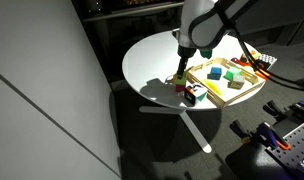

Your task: Place the yellow cube on the tray

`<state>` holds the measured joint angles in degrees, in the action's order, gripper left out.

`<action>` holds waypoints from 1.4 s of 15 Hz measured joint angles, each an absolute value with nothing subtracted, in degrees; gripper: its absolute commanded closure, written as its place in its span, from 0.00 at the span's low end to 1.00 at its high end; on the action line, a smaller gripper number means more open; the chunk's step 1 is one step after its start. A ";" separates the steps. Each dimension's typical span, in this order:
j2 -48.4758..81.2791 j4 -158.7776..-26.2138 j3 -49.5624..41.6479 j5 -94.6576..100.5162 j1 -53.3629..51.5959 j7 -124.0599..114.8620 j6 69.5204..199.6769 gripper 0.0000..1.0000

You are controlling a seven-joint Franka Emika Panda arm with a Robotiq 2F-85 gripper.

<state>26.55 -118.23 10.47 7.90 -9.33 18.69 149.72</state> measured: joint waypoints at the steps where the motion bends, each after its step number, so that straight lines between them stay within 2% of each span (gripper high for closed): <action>1: 26.94 -117.92 10.47 8.06 -9.33 18.71 149.79 0.42; 4: 27.72 -117.27 10.46 8.26 -9.33 18.72 149.83 0.66; 5: 27.77 -117.05 10.44 8.34 -9.34 18.72 149.83 0.68; 12: 26.83 -116.48 9.33 9.75 -9.64 17.99 147.28 0.71; 21: 19.16 -117.50 6.66 10.00 -8.39 17.72 137.99 0.71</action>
<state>19.16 -117.50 6.66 10.00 -8.39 17.72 137.99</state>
